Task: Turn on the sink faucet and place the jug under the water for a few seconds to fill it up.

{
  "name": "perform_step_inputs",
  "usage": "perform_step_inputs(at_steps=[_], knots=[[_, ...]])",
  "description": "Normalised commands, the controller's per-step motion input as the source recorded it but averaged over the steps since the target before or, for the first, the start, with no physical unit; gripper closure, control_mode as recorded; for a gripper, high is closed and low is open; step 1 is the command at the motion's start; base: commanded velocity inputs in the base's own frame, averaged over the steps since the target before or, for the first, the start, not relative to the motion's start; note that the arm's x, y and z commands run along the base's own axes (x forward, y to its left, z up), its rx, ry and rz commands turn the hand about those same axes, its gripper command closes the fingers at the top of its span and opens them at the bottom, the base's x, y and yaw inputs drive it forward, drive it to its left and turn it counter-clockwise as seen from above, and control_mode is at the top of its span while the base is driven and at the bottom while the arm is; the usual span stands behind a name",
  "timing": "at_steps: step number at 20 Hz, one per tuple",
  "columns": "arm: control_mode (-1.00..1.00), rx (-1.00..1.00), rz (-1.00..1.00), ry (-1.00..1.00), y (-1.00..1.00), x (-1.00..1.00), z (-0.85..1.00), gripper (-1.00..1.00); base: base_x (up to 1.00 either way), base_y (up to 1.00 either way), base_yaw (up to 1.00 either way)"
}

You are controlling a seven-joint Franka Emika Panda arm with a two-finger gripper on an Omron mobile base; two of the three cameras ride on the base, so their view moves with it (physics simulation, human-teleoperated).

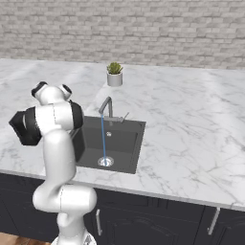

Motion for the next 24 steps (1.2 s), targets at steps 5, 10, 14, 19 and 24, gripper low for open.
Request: perform_step_inputs(at_steps=[5, 10, 14, 19, 24], knots=[[-1.0, 0.06, -0.17, 0.0, -0.17, -0.25, 0.22, 1.0, 0.0, 0.0, 0.0], [-1.0, 0.1, -0.25, 0.0, -0.62, -0.03, 0.56, 1.0, 0.0, 0.0, 0.0], [-1.0, 0.05, -0.26, 0.0, -0.94, -0.07, 0.26, 1.0, 0.0, 0.0, 0.0], [-1.0, 0.0, -0.21, 0.0, -0.95, -0.42, 0.39, 1.0, 0.0, 0.0, 0.0], [-1.0, 0.01, -0.15, 0.0, -0.96, -0.59, 0.36, 1.0, 0.0, 0.0, 0.0]])
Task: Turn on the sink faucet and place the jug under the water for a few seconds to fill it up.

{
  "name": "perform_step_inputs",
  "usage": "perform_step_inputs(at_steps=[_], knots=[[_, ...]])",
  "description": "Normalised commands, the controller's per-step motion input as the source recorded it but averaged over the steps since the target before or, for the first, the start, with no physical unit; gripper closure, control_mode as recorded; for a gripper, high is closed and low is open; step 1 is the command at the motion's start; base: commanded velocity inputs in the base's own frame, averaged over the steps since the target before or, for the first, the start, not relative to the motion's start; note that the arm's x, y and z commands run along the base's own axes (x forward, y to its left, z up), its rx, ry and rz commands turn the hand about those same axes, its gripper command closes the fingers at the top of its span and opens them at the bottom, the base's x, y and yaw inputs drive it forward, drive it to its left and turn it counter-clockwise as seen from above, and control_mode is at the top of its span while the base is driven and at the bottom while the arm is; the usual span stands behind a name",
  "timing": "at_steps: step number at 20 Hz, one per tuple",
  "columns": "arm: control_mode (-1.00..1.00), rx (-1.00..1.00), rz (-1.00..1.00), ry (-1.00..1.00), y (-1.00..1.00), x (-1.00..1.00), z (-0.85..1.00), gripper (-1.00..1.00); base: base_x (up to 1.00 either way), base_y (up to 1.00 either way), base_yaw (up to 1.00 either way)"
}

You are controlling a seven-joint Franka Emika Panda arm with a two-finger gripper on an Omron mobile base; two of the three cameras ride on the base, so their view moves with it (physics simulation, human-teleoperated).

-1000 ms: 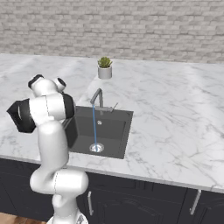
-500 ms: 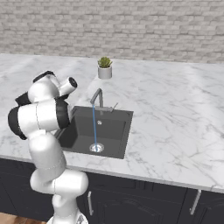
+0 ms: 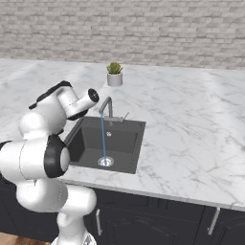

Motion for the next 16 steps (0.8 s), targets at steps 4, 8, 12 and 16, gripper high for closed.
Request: perform_step_inputs(at_steps=[4, 8, 12, 16], knots=[[-1.0, 0.05, -0.14, 0.0, -1.0, -0.67, 0.05, 1.0, 0.0, 0.0, 0.0], [-1.0, 0.08, -0.15, 0.0, -1.0, -0.53, -0.05, 1.0, 0.0, 0.0, 0.0], [-1.0, 0.07, -0.13, 0.0, -0.97, -0.19, -0.17, 1.0, 0.0, 0.0, 0.0], [-1.0, 0.04, -0.03, -0.01, -0.74, 0.03, -0.19, 1.0, 0.0, 0.0, 0.0]])
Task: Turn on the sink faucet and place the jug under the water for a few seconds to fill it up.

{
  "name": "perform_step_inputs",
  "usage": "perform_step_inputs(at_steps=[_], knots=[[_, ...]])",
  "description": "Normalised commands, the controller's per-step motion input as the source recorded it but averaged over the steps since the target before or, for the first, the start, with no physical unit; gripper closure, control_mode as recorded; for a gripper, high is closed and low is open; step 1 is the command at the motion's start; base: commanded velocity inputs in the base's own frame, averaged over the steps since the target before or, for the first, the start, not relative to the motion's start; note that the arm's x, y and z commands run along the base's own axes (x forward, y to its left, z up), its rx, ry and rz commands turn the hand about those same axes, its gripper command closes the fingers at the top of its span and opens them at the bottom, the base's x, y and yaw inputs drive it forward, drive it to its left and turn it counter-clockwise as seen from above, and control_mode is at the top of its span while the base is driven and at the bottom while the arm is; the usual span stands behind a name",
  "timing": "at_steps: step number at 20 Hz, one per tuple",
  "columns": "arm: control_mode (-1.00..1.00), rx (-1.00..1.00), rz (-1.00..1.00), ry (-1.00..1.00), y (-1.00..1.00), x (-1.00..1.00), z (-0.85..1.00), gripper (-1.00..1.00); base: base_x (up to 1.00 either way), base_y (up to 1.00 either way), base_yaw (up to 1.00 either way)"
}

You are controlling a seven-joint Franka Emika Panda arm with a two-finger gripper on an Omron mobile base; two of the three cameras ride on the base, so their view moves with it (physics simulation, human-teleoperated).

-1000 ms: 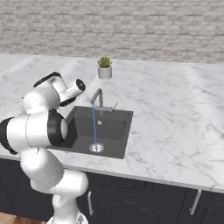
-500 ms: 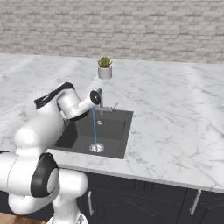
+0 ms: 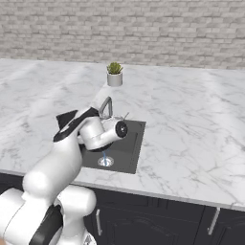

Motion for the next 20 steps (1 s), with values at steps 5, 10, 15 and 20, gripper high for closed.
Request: perform_step_inputs(at_steps=[5, 10, 15, 20], knots=[[-1.0, 0.0, 0.02, -0.13, -0.48, 0.16, -0.35, 1.0, 0.0, 0.0, 0.0], [-1.0, -0.01, 0.01, -0.04, -0.49, 0.16, -0.31, 1.0, 0.0, 0.0, 0.0], [-1.0, -0.08, 0.0, 0.1, -0.28, 0.13, -0.17, 1.0, 0.0, 0.0, 0.0], [-1.0, -0.09, -0.01, 0.14, -0.19, 0.1, -0.09, 1.0, 0.0, 0.0, 0.0]])
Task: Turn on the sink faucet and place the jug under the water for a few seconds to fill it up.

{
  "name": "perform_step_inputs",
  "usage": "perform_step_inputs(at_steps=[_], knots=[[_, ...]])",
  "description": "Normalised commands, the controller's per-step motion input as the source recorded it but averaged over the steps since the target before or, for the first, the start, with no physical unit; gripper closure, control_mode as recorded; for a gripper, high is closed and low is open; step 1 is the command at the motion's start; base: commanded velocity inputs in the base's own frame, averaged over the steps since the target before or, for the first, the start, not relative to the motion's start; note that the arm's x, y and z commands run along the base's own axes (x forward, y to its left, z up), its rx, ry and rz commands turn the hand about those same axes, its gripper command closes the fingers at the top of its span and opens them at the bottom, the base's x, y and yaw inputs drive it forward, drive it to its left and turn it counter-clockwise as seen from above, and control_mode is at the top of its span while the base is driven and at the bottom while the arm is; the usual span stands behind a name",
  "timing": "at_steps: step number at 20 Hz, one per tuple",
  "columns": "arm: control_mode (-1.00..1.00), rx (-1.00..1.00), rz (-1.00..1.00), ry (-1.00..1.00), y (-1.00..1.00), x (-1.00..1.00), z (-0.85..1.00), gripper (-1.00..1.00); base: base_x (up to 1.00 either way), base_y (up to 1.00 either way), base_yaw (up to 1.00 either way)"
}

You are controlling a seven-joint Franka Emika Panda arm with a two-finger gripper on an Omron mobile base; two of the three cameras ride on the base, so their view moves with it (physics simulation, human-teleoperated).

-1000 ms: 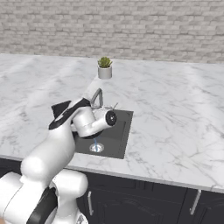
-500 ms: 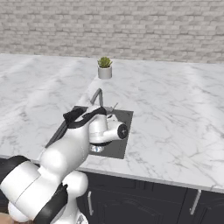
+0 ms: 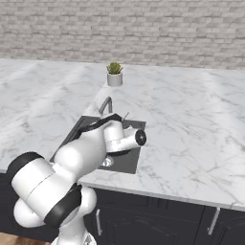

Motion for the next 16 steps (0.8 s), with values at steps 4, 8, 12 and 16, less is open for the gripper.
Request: perform_step_inputs(at_steps=[4, 8, 12, 16], knots=[[-1.0, -0.07, -0.03, 0.07, -0.17, 0.1, -0.12, 1.0, 0.0, 0.0, 0.0], [-1.0, -0.05, -0.11, 0.13, -0.09, 0.18, -0.05, 1.0, 0.0, 0.0, 0.0], [-1.0, -0.01, -0.18, 0.19, 0.0, 0.26, -0.01, 1.0, 0.0, 0.0, 0.0], [-1.0, 0.0, -0.23, 0.16, 0.0, 0.27, 0.0, 1.0, 0.0, 0.0, 0.0]])
